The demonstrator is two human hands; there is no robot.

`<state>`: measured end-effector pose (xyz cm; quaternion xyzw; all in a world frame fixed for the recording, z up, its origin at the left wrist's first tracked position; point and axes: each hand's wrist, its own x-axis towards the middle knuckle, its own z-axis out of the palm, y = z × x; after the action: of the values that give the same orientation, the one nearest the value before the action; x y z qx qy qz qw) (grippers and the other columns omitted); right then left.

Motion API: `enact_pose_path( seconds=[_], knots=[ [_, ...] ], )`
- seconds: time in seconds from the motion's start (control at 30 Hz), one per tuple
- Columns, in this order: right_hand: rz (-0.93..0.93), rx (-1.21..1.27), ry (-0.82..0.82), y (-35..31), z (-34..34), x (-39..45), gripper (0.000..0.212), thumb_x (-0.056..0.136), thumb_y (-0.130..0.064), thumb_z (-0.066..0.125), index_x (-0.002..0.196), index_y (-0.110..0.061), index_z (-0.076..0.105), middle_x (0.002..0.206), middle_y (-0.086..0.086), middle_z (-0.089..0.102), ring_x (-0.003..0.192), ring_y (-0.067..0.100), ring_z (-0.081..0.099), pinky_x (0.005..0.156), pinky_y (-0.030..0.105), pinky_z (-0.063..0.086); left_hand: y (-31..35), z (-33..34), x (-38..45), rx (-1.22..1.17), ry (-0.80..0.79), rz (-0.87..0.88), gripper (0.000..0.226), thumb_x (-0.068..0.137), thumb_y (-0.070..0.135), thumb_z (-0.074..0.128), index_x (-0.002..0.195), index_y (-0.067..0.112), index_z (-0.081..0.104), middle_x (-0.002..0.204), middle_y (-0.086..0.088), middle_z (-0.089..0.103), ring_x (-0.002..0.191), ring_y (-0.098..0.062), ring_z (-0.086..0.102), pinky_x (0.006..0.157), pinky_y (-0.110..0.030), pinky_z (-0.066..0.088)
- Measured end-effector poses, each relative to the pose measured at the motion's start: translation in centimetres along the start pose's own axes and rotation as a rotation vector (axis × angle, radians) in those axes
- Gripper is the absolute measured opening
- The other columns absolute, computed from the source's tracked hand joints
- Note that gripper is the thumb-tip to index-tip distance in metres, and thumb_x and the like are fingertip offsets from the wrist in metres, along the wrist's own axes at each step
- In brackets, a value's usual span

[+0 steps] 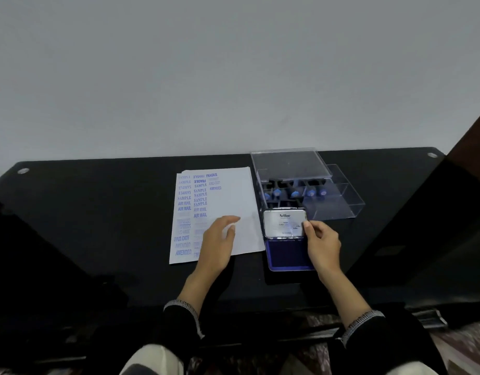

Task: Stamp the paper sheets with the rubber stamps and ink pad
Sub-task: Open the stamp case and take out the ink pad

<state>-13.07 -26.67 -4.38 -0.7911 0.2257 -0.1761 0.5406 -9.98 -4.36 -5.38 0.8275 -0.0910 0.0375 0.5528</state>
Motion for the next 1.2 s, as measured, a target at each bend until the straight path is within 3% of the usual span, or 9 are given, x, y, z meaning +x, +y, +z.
enact_pose_path(
  seconds=[0.1, 0.23, 0.33, 0.57, 0.7, 0.87, 1.2],
  knots=[
    [0.014, -0.053, 0.051, 0.6, -2.1, -0.1, 0.017, 0.095, -0.022, 0.057, 0.095, -0.012, 0.071, 0.085, -0.001, 0.067, 0.083, 0.013, 0.059, 0.073, 0.022, 0.037, -1.2, 1.1, -0.5, 0.324, -0.075, 0.132, 0.027, 0.101, 0.021, 0.047, 0.126, 0.023, 0.059, 0.136, 0.010, 0.053, 0.138, -0.007, 0.034, 0.114, -0.021, 0.016],
    [0.000, -0.161, 0.072, 1.2, -3.9, -0.2, 0.021, 0.095, -0.019, 0.057, 0.099, -0.008, 0.073, 0.083, 0.004, 0.068, 0.080, 0.011, 0.055, 0.069, 0.020, 0.031, -1.7, 1.9, -1.2, 0.566, -0.089, 0.175, 0.039, 0.103, 0.032, 0.041, 0.139, 0.023, 0.049, 0.152, 0.007, 0.038, 0.148, -0.013, 0.015, 0.119, -0.031, -0.002],
    [-0.001, -0.187, 0.080, 1.5, -4.2, -0.2, 0.023, 0.095, -0.019, 0.055, 0.099, -0.008, 0.074, 0.088, 0.006, 0.071, 0.080, 0.012, 0.053, 0.069, 0.021, 0.030, -1.7, 2.0, -1.3, 0.636, -0.093, 0.173, 0.042, 0.103, 0.038, 0.039, 0.142, 0.024, 0.047, 0.154, 0.007, 0.036, 0.149, -0.013, 0.013, 0.120, -0.036, -0.002],
    [0.017, -0.278, 0.086, 1.7, -3.2, 0.5, 0.029, 0.096, -0.017, 0.051, 0.075, -0.011, 0.069, 0.068, 0.004, 0.062, 0.063, 0.013, 0.051, 0.054, 0.022, 0.025, -1.6, 2.2, -1.7, 0.633, -0.107, 0.140, 0.045, 0.103, 0.040, 0.037, 0.144, 0.025, 0.043, 0.155, 0.007, 0.034, 0.148, -0.012, 0.016, 0.121, -0.036, 0.003],
    [0.017, -0.353, 0.097, 1.9, -2.6, 0.6, 0.028, 0.097, -0.019, 0.050, 0.083, -0.008, 0.072, 0.072, 0.004, 0.064, 0.062, 0.014, 0.052, 0.059, 0.024, 0.035, -1.6, 2.1, -1.8, 0.632, -0.107, 0.138, 0.044, 0.103, 0.040, 0.037, 0.145, 0.025, 0.043, 0.155, 0.008, 0.033, 0.148, -0.012, 0.016, 0.120, -0.035, 0.003],
    [-0.011, -0.381, 0.110, 2.0, -1.9, 0.5, 0.021, 0.095, -0.020, 0.057, 0.095, -0.008, 0.074, 0.084, 0.008, 0.070, 0.076, 0.022, 0.062, 0.063, 0.024, 0.041, -1.7, 2.1, -1.8, 0.629, -0.106, 0.140, 0.044, 0.103, 0.039, 0.036, 0.145, 0.026, 0.042, 0.155, 0.008, 0.033, 0.148, -0.011, 0.017, 0.120, -0.035, 0.003],
    [-0.028, -0.520, 0.074, 1.7, -2.0, 0.8, 0.017, 0.094, -0.024, 0.058, 0.101, -0.015, 0.070, 0.097, 0.007, 0.069, 0.087, 0.026, 0.063, 0.065, 0.028, 0.042, -1.7, 2.1, -1.7, 0.628, -0.103, 0.138, 0.044, 0.103, 0.039, 0.035, 0.145, 0.027, 0.041, 0.155, 0.010, 0.032, 0.147, -0.009, 0.016, 0.120, -0.032, 0.001]
  ],
)
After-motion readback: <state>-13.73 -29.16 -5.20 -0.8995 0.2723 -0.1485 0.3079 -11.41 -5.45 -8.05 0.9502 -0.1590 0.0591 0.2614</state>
